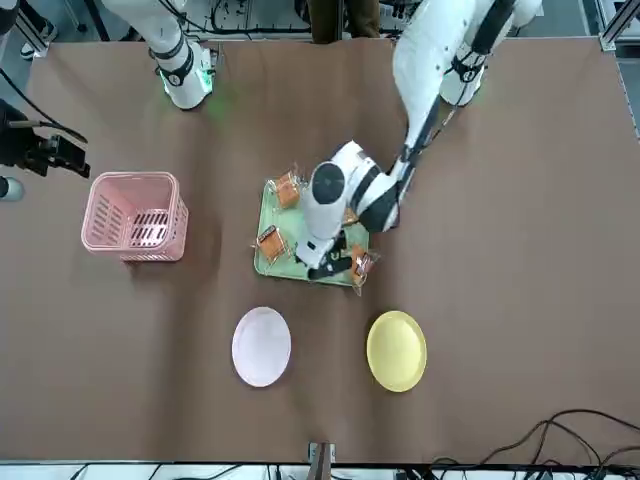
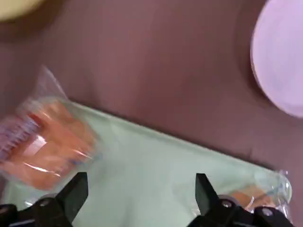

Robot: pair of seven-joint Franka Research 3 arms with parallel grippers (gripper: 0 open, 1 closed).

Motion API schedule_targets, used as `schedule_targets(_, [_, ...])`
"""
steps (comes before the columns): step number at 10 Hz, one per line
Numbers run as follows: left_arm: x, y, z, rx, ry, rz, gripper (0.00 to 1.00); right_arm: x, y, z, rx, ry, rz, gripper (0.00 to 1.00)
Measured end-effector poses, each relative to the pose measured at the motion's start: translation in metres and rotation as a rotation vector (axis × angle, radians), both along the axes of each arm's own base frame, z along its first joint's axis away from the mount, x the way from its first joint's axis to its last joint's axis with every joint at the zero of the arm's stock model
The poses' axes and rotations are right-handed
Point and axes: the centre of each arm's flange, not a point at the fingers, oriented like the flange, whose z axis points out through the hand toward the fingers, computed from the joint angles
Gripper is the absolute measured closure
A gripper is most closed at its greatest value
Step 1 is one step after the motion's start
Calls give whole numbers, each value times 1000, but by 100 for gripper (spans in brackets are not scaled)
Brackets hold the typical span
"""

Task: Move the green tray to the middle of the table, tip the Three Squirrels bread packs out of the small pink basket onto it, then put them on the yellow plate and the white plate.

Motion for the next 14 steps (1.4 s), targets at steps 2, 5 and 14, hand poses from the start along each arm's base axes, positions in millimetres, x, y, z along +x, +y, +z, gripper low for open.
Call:
schedule_targets(2, [34, 53, 38, 19, 6, -12, 0, 0, 0, 0, 0, 0, 0, 3])
schedule_targets(5, [37, 133, 98, 110, 112, -48, 0, 0, 0, 0, 0, 0, 0, 3])
schedule_targets(14, [59, 332, 222, 98, 106, -334, 0, 1, 21, 0, 10, -8, 38, 3])
